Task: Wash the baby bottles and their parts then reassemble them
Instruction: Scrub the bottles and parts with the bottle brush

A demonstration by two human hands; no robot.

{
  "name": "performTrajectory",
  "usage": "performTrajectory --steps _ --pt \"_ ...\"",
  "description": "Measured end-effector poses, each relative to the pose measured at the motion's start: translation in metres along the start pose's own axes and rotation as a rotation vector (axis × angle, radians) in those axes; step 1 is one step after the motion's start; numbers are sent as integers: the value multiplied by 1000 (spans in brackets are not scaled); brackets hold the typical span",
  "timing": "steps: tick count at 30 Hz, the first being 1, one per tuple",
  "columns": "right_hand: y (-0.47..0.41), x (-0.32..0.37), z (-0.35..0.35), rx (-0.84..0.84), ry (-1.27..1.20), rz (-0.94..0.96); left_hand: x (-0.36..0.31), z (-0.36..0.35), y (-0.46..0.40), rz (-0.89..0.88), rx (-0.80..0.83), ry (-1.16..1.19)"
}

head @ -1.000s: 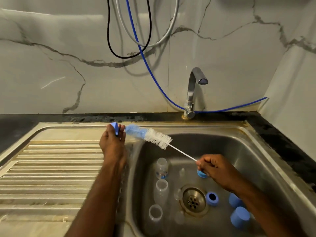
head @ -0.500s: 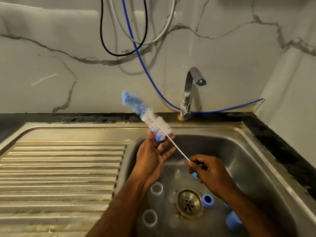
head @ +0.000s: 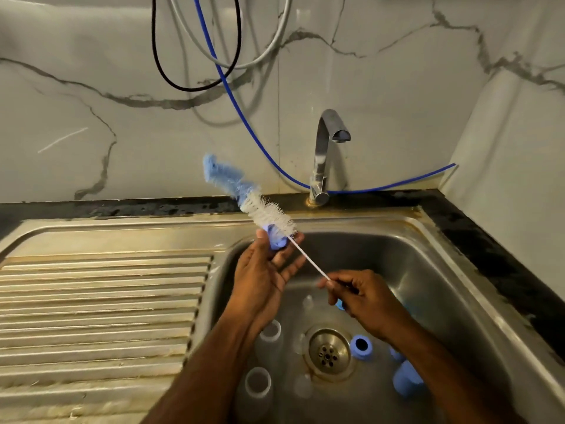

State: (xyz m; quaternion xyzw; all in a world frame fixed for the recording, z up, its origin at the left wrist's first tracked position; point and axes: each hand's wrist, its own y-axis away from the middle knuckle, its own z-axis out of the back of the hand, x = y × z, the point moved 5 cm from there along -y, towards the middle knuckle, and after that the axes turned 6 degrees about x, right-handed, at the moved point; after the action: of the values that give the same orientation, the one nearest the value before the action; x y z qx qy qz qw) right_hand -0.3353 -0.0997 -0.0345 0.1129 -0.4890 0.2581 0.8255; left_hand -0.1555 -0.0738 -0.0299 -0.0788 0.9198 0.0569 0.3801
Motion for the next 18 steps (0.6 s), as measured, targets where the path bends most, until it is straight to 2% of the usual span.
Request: performTrajectory --steps 3,7,9,12,14,18 --pt "2 -1 8 43 51 4 -17 12 -6 -47 -59 91" --pt "0 5 -11 3 -7 38 0 3 0 -25 27 -123" --pt "-1 4 -4 -35 -30 30 3 -2 1 -35 38 -152" --pt "2 -4 11 61 -17 -25 -8 6 -2 -38 -56 64" --pt "2 -5 8 98 13 -22 -14 9 -4 -37 -79 108" --pt "-1 6 -15 53 -59 44 7 -6 5 45 20 -74"
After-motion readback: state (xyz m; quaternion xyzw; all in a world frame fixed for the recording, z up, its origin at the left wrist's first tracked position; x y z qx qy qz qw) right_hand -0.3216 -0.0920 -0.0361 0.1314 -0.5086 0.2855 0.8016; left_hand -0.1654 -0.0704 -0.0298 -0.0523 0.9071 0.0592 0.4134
